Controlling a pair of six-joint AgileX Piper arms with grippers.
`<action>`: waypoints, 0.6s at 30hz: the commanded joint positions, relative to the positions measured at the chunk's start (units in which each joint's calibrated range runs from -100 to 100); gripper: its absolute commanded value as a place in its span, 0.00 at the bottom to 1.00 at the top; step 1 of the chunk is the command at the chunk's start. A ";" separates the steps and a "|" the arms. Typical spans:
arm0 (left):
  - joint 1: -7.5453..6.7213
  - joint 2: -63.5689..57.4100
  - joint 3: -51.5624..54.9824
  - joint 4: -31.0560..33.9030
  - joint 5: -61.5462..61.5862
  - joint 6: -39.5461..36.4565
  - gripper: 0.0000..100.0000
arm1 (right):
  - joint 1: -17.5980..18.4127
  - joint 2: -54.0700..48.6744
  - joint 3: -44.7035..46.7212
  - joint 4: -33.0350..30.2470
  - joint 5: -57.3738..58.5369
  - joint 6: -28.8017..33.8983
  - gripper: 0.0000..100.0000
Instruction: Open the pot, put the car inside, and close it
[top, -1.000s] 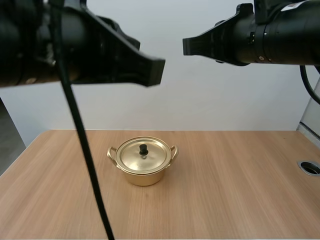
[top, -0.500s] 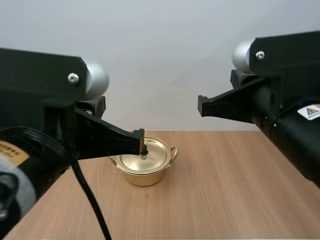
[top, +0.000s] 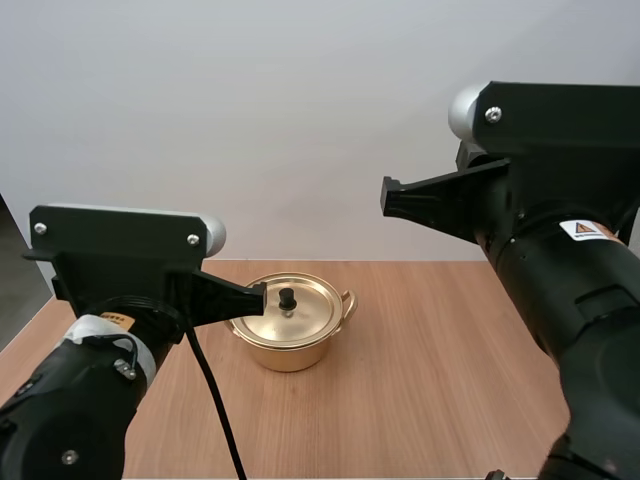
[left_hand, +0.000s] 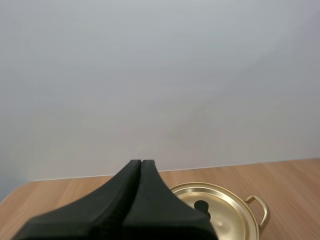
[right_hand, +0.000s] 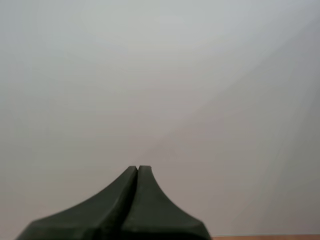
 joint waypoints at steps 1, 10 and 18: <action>0.00 -0.01 3.36 0.27 -4.96 -0.03 0.00 | -2.68 0.05 0.01 0.52 -0.61 0.65 0.00; 0.00 -0.01 6.11 -1.21 -8.18 -2.67 0.00 | -2.68 0.05 0.01 0.52 -0.61 0.65 0.00; -0.07 -0.01 6.11 -1.09 -4.46 -2.35 0.00 | 5.63 -0.07 0.01 0.63 -0.61 0.65 0.00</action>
